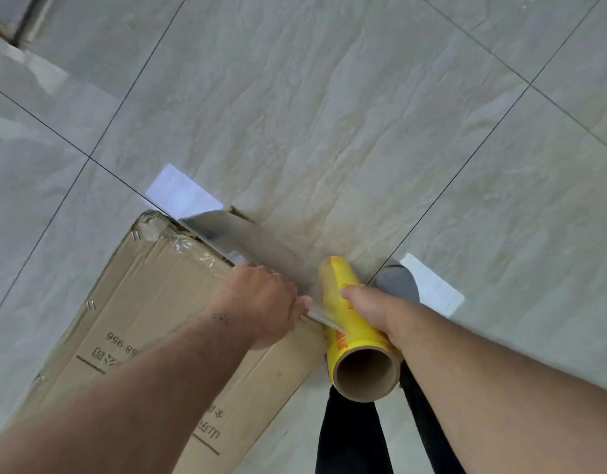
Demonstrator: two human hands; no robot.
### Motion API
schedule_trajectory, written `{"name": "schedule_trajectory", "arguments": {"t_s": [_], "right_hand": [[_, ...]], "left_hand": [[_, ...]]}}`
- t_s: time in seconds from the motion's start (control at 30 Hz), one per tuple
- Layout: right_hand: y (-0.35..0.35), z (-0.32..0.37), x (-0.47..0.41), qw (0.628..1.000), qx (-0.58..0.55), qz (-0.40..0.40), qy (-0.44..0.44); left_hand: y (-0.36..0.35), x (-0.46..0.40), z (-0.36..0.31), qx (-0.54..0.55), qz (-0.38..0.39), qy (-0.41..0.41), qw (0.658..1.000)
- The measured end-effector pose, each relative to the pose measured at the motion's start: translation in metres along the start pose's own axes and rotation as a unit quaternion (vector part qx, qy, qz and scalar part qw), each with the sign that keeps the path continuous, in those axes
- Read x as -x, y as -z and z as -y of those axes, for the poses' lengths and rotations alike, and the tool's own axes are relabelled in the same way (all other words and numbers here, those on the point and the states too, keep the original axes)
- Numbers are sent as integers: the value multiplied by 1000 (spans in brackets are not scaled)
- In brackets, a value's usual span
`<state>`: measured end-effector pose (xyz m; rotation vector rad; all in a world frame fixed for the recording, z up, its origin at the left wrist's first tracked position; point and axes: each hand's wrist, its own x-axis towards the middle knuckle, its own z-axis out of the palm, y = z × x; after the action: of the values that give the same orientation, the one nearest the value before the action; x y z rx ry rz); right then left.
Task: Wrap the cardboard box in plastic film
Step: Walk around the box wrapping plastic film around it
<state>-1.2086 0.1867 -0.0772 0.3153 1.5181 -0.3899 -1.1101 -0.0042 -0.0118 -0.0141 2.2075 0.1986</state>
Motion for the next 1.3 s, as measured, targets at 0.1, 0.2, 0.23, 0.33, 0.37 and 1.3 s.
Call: {"name": "schedule_trajectory", "arguments": {"t_s": [0.1,0.2,0.23,0.33,0.37,1.3], "right_hand": [[9,-7,6,992,-121,-3,-46],[11,-17,17,964,-246,51,-90],[10,-20,19,955,-274,66,-94],[6,-19,16,946,-305,75,-84],[6,-16,15,946,-303,76,-84],[-51,-68,7,995,-87,-5,-44]], "left_hand": [[-4,-2,1,-23,-24,7,999],[-12,-4,1,-25,-48,22,998],[-16,-5,1,-15,-63,22,998],[-24,-4,1,5,-125,-28,992],[-27,-2,-2,13,-145,-49,988],[-22,11,-32,-1,-100,-155,983]]}}
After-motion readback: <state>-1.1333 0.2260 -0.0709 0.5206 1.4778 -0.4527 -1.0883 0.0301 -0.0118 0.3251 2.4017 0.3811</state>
